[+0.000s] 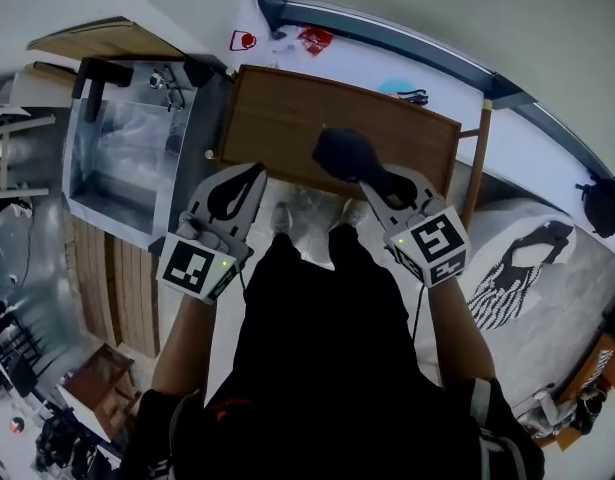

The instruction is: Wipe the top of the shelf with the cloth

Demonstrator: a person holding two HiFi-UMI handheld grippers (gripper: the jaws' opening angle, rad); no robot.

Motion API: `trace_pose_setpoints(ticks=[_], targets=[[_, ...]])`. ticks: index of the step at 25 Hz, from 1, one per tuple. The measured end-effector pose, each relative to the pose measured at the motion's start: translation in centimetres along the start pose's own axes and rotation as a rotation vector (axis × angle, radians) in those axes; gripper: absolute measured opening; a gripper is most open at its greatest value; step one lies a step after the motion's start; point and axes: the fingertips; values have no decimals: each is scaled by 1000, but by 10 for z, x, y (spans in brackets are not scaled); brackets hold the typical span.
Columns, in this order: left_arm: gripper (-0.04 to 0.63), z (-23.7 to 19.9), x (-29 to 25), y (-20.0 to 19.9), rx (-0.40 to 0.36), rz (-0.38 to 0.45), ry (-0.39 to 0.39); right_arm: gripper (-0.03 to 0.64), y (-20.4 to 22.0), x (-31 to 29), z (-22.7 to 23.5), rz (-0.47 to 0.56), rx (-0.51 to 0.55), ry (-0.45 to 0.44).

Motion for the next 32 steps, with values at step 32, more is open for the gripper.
trace_pose_setpoints(ticks=[32], targets=[[20,-83,4,93,58,-78,6,58,-19,-261,38,-151,133,44]])
Point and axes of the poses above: the fingertips, and each gripper's own axes: x backward along the fingers, z to its right, y out of its underside, and after that the axes turned 13 degrees about -x, right-handed
